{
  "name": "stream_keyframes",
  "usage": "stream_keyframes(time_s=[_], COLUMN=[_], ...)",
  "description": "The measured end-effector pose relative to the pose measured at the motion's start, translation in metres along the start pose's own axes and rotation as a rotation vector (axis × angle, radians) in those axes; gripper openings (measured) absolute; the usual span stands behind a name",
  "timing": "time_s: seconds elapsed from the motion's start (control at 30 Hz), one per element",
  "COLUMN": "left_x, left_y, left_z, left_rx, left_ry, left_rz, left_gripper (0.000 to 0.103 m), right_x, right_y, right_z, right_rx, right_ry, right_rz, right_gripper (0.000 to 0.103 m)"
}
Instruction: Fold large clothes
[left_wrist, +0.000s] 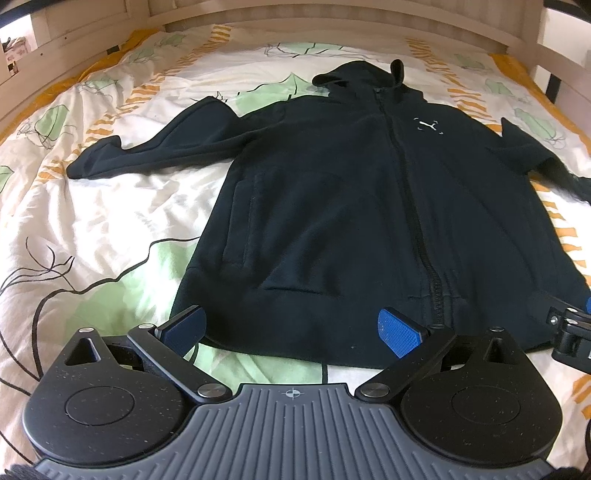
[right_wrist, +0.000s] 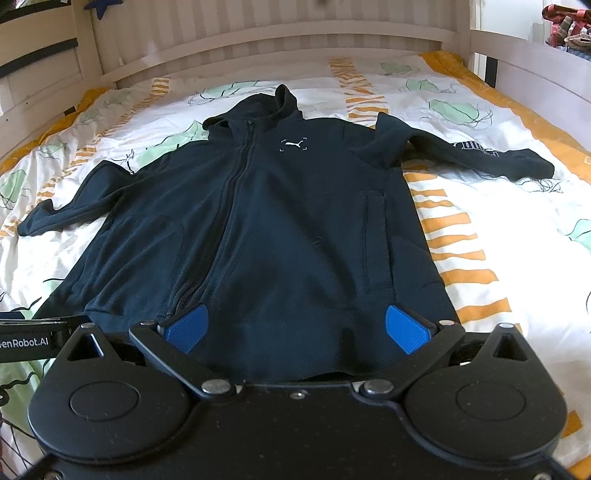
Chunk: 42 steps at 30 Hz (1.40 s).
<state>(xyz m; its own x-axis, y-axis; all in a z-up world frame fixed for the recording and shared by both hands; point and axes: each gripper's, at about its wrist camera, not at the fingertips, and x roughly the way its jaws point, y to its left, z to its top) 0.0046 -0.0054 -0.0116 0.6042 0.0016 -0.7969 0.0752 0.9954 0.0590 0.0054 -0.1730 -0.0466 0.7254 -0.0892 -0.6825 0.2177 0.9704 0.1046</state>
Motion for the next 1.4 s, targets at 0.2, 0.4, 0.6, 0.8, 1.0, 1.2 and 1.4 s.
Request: stream_keyframes(time_s=[0.2,0.4,0.6,0.8,1.0,1.2,1.4], left_x=[0.002,0.002,0.005,0.007,0.013,0.021,0.028], left_y=[0.000,-0.002,-0.002,-0.001,0.000,0.002,0.005], left_z=[-0.001,-0.001,-0.001,0.001,0.004,0.007,0.013], left_rx=[-0.001,0.000,-0.001,-0.007,-0.011,-0.025,-0.032], left_ry=[0.004,0.007,0.014,0.024,0.045,0.063,0.076], left_rz=[0.000,0.000,-0.003,-0.002,-0.001,0.002,0.003], left_gripper=[0.101,0.101,0.101,0.101,0.101,0.101,0.101], right_x=[0.001,0.003,0.005,0.008,0.011,0.017,0.023], right_y=[-0.001,0.000,0.001,0.002,0.004,0.005,0.007], right_z=[0.000,-0.001,-0.001,-0.001,0.001,0.004,0.010], right_rx=[0.008,0.008,0.008,0.007,0.007,0.003,0.003], right_ry=[0.005,0.017,0.025,0.031,0.036,0.045,0.052], right_rz=[0.007,0.010,0.013,0.015,0.019,0.027,0.043], right_gripper=[0.102,0.102,0.102,0.102,0.102,0.102,0.102])
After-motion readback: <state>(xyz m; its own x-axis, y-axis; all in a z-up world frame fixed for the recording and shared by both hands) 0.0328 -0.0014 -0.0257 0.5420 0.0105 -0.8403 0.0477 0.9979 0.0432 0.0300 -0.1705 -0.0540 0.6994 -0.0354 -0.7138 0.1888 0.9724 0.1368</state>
